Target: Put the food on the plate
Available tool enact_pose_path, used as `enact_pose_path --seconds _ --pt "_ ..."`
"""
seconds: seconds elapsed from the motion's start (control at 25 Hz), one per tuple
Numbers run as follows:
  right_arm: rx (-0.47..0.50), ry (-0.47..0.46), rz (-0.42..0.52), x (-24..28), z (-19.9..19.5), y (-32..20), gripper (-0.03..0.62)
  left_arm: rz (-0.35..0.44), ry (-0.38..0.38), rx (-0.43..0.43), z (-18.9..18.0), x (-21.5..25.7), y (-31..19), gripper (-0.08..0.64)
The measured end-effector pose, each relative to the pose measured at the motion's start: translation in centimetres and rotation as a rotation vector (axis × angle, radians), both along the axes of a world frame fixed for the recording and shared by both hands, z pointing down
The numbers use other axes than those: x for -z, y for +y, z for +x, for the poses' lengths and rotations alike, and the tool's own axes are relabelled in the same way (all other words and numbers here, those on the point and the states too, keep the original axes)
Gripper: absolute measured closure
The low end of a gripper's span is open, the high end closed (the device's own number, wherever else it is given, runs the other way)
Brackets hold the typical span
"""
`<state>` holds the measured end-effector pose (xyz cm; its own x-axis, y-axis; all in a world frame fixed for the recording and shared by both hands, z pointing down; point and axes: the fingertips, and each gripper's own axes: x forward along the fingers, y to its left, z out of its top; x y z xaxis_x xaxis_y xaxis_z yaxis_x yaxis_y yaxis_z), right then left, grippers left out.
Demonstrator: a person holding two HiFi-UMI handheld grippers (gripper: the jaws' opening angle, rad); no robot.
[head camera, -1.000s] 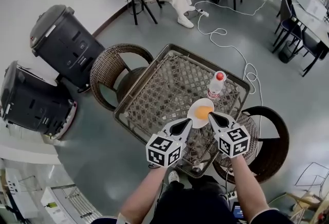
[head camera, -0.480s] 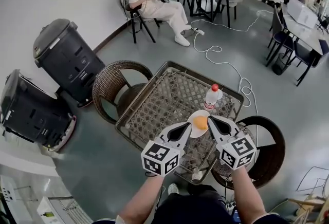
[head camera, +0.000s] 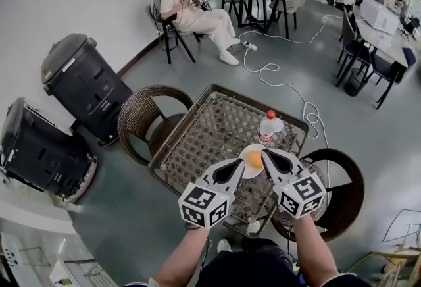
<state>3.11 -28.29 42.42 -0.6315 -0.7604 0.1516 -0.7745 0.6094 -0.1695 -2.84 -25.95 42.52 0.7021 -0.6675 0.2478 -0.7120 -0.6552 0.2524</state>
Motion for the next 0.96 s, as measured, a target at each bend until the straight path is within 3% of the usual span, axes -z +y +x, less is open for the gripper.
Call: enact_pose_path --seconds 0.96 --pt "-0.006 -0.001 -0.017 -0.32 0.01 0.11 0.588 0.001 0.015 0.000 0.05 0.18 0.26 0.551"
